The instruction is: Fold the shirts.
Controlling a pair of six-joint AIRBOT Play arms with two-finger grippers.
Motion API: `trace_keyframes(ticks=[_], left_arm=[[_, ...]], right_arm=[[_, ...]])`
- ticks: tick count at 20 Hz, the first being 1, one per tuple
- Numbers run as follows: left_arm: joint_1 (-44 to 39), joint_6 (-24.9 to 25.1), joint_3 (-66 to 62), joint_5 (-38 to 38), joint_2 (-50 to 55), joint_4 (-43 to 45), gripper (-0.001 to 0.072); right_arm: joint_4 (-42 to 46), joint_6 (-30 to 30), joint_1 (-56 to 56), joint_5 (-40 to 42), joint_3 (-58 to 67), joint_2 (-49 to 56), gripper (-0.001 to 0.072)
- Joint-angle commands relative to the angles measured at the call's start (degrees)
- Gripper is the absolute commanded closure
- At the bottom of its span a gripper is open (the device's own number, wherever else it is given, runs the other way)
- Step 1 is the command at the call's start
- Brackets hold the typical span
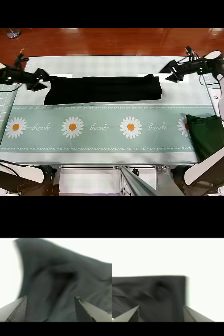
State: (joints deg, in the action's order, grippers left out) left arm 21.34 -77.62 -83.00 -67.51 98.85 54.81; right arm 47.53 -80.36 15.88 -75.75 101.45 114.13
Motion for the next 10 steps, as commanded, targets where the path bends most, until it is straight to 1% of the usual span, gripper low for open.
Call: trace_keyframes(ticks=[1,4,6,7,9,10], left_arm=[[2.56,-3.61,6.51,0.22,-7.87,9.51,0.0007],[0.44,-1.51,20.31,10.05,-19.21,8.9,0.0007],[-2.34,-0.85,27.78,14.53,-26.05,7.34,0.0007],[-4.07,-0.87,30.38,15.78,-28.61,6.38,0.0007],[-7.78,-0.92,32.22,15.56,-30.62,4.9,0.0007],[-9.64,-0.92,32.2,15.26,-30.56,3.91,0.0007]], right_arm=[[8.94,-3.19,2.21,-6.01,-2.36,-0.24,0.0093],[7.82,-3.06,0.5,-5.9,-4.09,1.18,0.0093],[4.22,-2.23,-1.86,-5.2,-4.07,2.32,0.0093],[2.25,-1.81,-3.32,-4.66,-4.07,2.86,0.0093],[-0.39,-1.46,-6.47,-3.85,-4.0,3.8,0.0096],[-1.03,-1.44,-7.85,-3.45,-4.0,3.87,0.0145]])
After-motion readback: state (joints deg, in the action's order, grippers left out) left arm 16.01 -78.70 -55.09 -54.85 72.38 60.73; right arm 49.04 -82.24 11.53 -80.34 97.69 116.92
